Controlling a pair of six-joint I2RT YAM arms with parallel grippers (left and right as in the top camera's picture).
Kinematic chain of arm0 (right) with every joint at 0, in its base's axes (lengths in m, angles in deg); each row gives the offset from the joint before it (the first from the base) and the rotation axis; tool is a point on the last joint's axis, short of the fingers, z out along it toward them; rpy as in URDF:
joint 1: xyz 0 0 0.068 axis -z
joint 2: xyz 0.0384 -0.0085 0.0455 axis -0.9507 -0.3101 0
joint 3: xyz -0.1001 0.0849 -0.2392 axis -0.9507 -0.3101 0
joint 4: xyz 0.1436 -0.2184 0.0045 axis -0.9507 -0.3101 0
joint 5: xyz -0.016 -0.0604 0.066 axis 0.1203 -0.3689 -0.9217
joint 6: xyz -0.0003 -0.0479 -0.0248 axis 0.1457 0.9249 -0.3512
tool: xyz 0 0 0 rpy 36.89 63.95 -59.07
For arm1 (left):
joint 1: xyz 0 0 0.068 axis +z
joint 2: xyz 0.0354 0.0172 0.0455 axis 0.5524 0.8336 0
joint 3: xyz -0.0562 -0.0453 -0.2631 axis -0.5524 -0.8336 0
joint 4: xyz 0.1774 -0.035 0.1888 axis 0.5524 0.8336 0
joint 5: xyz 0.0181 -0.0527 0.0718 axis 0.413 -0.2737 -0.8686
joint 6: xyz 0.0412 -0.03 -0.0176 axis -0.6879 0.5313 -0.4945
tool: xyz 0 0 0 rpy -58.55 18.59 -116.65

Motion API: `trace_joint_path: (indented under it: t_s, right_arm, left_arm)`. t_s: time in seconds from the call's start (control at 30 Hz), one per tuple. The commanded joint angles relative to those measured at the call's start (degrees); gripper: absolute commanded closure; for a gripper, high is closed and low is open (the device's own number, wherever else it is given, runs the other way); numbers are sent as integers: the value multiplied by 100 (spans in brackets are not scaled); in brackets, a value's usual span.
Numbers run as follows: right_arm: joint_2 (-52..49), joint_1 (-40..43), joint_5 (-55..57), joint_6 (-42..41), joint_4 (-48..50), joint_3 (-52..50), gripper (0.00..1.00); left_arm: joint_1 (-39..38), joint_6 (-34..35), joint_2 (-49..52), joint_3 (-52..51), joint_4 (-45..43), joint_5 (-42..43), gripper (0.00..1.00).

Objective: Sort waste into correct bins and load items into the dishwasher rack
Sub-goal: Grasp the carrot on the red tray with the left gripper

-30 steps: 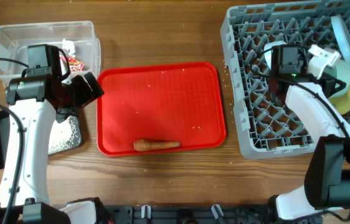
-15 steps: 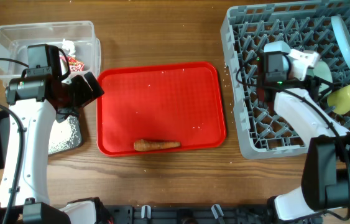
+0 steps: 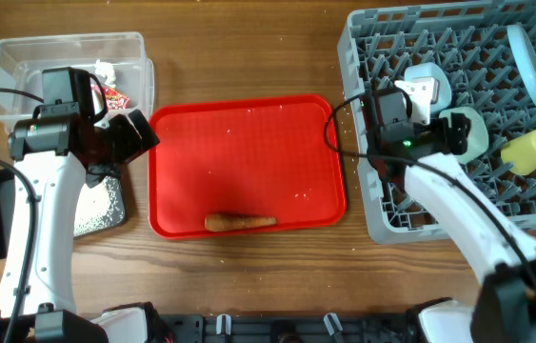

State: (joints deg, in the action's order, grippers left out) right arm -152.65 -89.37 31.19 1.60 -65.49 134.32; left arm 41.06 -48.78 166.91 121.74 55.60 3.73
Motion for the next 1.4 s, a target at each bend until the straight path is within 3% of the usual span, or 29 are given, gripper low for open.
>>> trace_joint_path:
  t_s: [0.0,0.1,0.17,0.27,0.4,0.57,0.63,0.7,0.8,0.93,1.37]
  right_arm:
    - [774,-103,-1792,15,-179,0,5]
    - [1355,-127,-3427,177,-420,70,6]
    - [1731,-131,-5353,481,-415,70,8]
    - [1873,-131,-6422,435,-470,70,8]
    - [1864,-131,-5989,109,-664,70,4]
    - [1867,-129,-5462,-11,-874,70,2]
    - [1867,-120,-5390,-157,-944,70,2]
    - [1867,-63,-5051,-505,-1095,70,1]
    - [1867,33,-4682,-778,-1340,70,1]
    - [1867,101,-4669,-756,-1545,70,1]
    - [1867,101,-4669,-761,-1709,70,1]
  left_arm:
    - [22,-28,22,9,-13,52,0]
    - [22,-28,22,9,-11,52,0]
    - [22,-26,22,9,-9,52,0]
    - [20,-22,22,9,90,140,0]
    - [-197,378,22,9,614,664,0]
    - [-1244,2345,22,-249,1016,935,0]
    - [-1799,3613,22,-529,966,942,0]
    - [-2323,4728,22,-857,629,957,0]
    - [-2964,5536,42,-1311,-229,944,0]
    - [-3591,6142,264,-1731,-1003,535,0]
    - [-3639,6275,1279,-1803,-1486,302,0]
